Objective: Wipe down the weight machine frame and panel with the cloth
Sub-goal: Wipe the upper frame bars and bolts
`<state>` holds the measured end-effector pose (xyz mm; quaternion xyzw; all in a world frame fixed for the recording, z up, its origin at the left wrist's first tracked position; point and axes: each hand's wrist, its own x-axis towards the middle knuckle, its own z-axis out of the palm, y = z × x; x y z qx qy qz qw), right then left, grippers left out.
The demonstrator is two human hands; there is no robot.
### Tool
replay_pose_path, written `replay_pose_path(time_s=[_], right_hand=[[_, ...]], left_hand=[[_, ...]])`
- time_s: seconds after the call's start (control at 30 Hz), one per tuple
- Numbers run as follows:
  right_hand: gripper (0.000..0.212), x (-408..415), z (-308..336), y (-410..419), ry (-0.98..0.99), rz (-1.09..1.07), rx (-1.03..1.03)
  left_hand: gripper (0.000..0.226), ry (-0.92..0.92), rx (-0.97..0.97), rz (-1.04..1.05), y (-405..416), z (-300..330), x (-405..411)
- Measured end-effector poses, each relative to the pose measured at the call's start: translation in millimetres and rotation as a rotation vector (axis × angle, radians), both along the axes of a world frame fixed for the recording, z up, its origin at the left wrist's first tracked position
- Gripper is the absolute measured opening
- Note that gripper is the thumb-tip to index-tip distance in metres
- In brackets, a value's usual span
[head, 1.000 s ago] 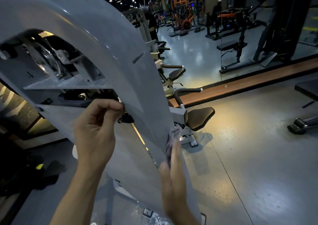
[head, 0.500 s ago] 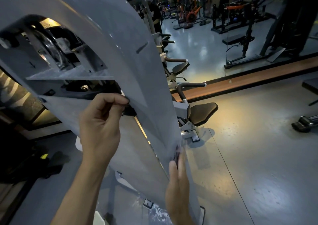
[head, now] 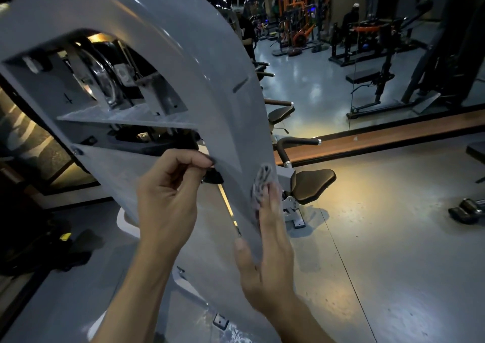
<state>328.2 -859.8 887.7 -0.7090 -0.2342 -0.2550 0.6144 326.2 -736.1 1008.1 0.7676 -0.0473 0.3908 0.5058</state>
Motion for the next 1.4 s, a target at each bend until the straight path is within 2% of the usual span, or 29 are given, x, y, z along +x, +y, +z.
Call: replay_pose_path(time_s=[0.13, 0.3, 0.4, 0.53, 0.67, 0.73, 0.97, 1.17, 1.3, 1.4], right_hand=[[0.075, 18.4, 41.5, 8.6, -0.157, -0.036, 0.036], [0.071, 4.4, 7.2, 3.3, -0.262, -0.011, -0.028], [0.072, 25.6, 40.1, 4.5, -0.259, -0.015, -0.003], [0.073, 54.2, 102.2, 5.0, -0.288, -0.069, 0.018], [0.082, 25.8, 59.9, 8.9, -0.290, -0.088, -0.017], [0.075, 13.6, 40.9, 7.0, -0.293, -0.110, -0.028], [0.071, 52.3, 123.9, 5.4, -0.300, -0.041, 0.050], [0.081, 24.8, 91.4, 4.5, -0.339, -0.037, 0.003], [0.072, 50.1, 136.0, 4.2, -0.392, -0.025, -0.008], [0.071, 59.6, 161.5, 3.6, -0.424, -0.023, -0.015]], left_hand=[[0.025, -0.011, 0.018, -0.017, 0.4, 0.9, -0.2], [0.026, -0.006, 0.034, -0.017, 3.8, 0.7, 5.7], [0.028, -0.002, 0.025, -0.015, 4.7, 0.6, 6.3], [0.018, 0.000, 0.053, -0.008, 3.9, 1.8, 3.3], [0.020, -0.011, 0.032, 0.008, 1.8, 4.9, 5.8], [0.020, -0.018, 0.038, 0.018, 0.3, 6.0, 7.4], [0.017, -0.007, 0.031, 0.043, -0.7, 6.8, 5.1], [0.040, 0.015, -0.009, 0.007, -4.2, 11.6, 3.8], [0.024, 0.015, 0.028, 0.025, -4.7, 13.7, 3.2], [0.032, 0.016, 0.005, 0.016, -5.9, 13.9, 1.2]])
